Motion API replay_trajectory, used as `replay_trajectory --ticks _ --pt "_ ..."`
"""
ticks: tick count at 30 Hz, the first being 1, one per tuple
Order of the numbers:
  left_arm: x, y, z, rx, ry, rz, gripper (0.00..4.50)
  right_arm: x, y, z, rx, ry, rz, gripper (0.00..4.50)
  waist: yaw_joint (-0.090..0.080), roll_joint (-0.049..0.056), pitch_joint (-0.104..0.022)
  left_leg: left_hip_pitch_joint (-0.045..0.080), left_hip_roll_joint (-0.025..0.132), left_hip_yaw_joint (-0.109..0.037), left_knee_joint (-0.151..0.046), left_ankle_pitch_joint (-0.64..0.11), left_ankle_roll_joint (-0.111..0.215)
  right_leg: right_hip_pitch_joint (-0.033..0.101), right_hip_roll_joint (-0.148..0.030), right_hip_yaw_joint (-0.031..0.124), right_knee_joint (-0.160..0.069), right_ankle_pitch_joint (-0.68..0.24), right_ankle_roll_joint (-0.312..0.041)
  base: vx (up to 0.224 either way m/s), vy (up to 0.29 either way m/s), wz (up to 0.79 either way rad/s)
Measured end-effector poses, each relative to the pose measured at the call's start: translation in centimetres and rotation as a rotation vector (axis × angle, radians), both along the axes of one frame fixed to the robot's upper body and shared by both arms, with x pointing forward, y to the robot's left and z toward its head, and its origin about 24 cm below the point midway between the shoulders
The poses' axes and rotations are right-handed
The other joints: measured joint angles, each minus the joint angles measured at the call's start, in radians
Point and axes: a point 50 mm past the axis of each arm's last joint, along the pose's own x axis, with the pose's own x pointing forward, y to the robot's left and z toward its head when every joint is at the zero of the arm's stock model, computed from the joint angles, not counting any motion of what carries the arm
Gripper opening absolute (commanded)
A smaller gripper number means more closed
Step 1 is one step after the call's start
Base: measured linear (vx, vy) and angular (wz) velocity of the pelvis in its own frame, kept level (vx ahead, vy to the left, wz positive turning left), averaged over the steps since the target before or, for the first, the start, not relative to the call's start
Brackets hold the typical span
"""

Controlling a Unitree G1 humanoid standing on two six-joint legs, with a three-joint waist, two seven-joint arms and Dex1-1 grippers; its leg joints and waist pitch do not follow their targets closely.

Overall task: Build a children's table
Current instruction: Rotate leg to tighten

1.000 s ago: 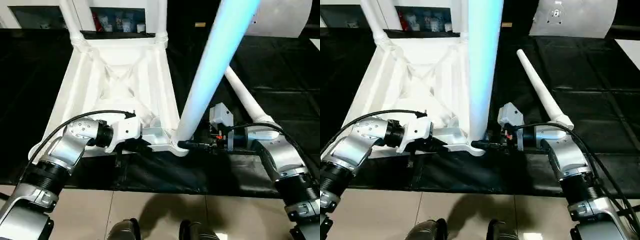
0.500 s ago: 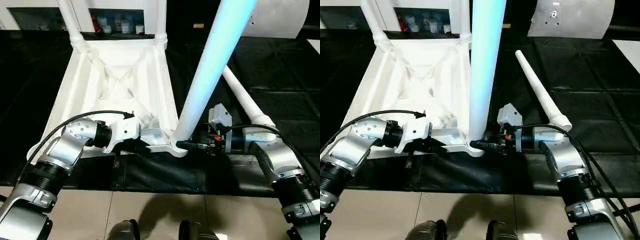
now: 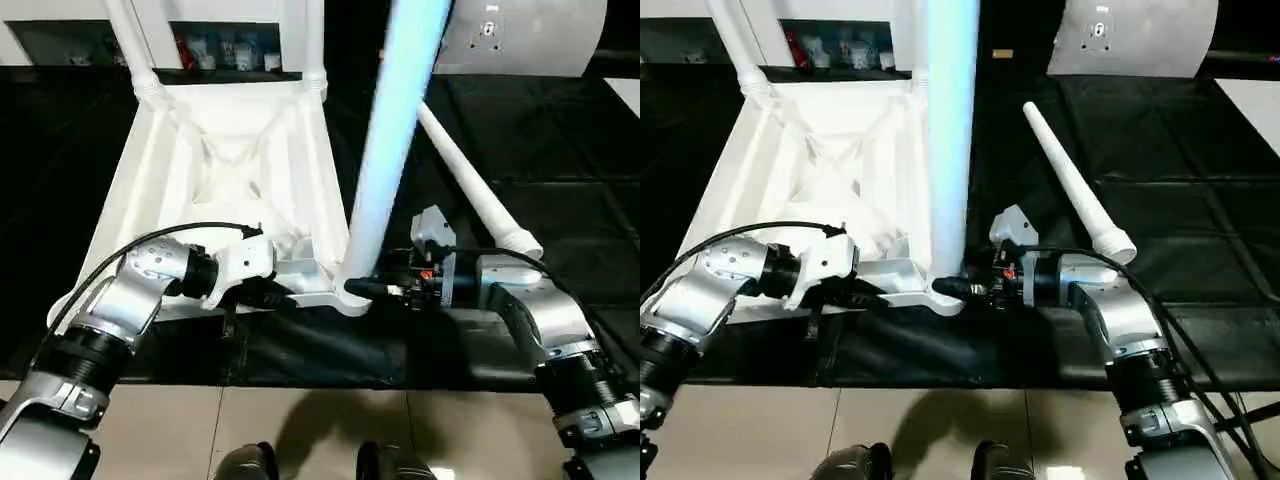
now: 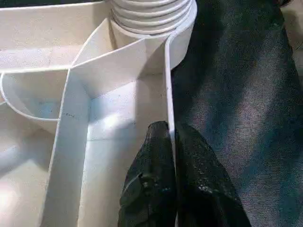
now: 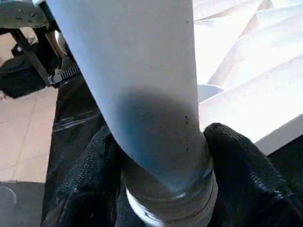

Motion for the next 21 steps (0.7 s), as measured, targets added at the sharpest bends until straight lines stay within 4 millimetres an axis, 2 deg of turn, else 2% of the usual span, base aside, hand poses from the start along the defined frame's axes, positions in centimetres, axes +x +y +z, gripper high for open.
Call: replay_trajectory --ticks 7,15,19,21 --pt "-0.1 -0.1 0.1 -0.005 0.005 -0.001 0.00 -0.2 -0.1 0.5 -0.025 0.020 -0.002 2.41 0.000 -0.002 0.000 0.000 0.000 0.000 -0.004 0.000 -0.001 -0.001 0.000 0.000 -0.001 -0.002 0.001 0.000 0.000 0.00" --pt "-0.4 -0.3 -0.1 -0.023 0.032 0.037 0.00 -0.7 0.2 0.1 -0.008 0.006 -0.044 2.41 -0.003 -0.002 0.000 0.001 0.000 0.000 -0.005 -0.001 -0.002 -0.001 0.000 0.000 -0.001 -0.004 0.003 0.000 0.000 0.00" --pt "-0.4 -0.3 -0.3 -0.057 0.049 0.148 0.00 -0.9 0.8 -0.5 0.043 -0.003 -0.173 2.41 -0.015 -0.002 0.000 0.006 -0.001 0.000 -0.004 -0.001 -0.003 0.003 0.000 0.001 -0.002 -0.005 0.004 0.000 0.000 0.00" --pt "-0.5 -0.9 -0.6 -0.102 0.057 0.244 0.00 -0.7 1.4 -0.8 0.096 -0.002 -0.300 2.41 -0.029 -0.001 0.000 0.006 -0.002 0.000 -0.004 -0.001 -0.003 0.001 -0.001 0.002 -0.004 -0.006 0.004 0.000 0.000 0.00"
